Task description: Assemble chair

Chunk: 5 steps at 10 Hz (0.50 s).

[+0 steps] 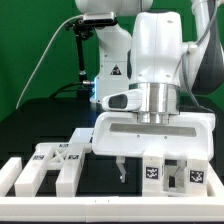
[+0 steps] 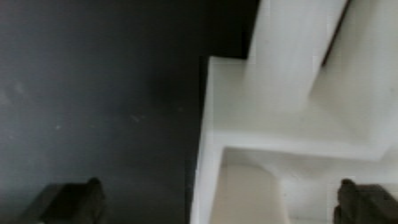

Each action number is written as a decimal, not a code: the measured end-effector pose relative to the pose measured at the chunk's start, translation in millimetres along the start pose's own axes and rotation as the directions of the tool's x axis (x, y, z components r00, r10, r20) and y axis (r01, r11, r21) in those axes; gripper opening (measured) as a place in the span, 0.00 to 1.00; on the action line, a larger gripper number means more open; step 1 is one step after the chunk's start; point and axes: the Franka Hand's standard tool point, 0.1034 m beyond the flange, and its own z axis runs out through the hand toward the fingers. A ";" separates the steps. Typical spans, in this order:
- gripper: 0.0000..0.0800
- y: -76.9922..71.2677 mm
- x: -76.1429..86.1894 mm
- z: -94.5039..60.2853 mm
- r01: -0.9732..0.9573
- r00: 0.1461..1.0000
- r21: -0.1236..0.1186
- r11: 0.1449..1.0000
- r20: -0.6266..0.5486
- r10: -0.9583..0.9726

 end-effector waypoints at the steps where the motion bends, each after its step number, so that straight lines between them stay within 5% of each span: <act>1: 0.81 0.1 0.0 0.0 0.000 1.000 0.000 1.000 0.000 0.000; 4: 0.31 0.2 -0.1 0.0 0.000 1.000 0.000 1.000 0.000 0.000; 5: 0.31 0.2 -0.1 0.0 0.000 1.000 0.000 1.000 0.000 0.000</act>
Offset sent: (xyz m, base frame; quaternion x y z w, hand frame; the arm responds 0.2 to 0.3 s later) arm 0.0000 0.0000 0.0000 0.0000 0.0000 0.0000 1.0000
